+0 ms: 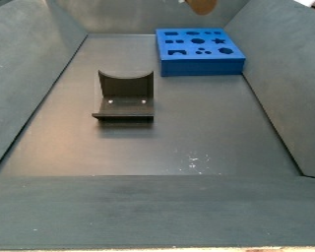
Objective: Pick up the round object. Move up. Place the round object on the fixture. Regrasp the round object. Move to above the board. Insert the round object.
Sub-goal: Place the round object on the fixture.
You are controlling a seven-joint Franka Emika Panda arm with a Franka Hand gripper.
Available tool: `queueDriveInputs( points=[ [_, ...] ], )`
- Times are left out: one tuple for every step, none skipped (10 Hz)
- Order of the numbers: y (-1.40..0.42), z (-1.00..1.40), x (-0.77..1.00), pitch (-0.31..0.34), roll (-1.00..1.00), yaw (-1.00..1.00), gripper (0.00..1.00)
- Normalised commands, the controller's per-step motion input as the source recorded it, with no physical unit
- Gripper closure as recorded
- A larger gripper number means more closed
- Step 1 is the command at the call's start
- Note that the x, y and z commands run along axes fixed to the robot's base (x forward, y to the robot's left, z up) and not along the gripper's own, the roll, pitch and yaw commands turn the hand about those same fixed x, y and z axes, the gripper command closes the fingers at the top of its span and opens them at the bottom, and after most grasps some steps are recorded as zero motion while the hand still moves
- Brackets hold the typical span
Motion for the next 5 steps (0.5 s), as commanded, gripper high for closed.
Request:
queueDriveInputs(
  points=[
    [-0.01,0.02,0.65,0.361,0.1,-0.11,1.0],
    [-0.01,0.02,0.56,0.318,0.09,-0.08,1.0],
    [0.0,0.02,0.46,0.296,0.08,-0.06,1.0],
    [0.0,0.02,0.33,0.276,0.07,-0.04,1.0],
    [0.57,-0.41,1.0,-0.009,-1.0,-0.02,1.0]
  ],
)
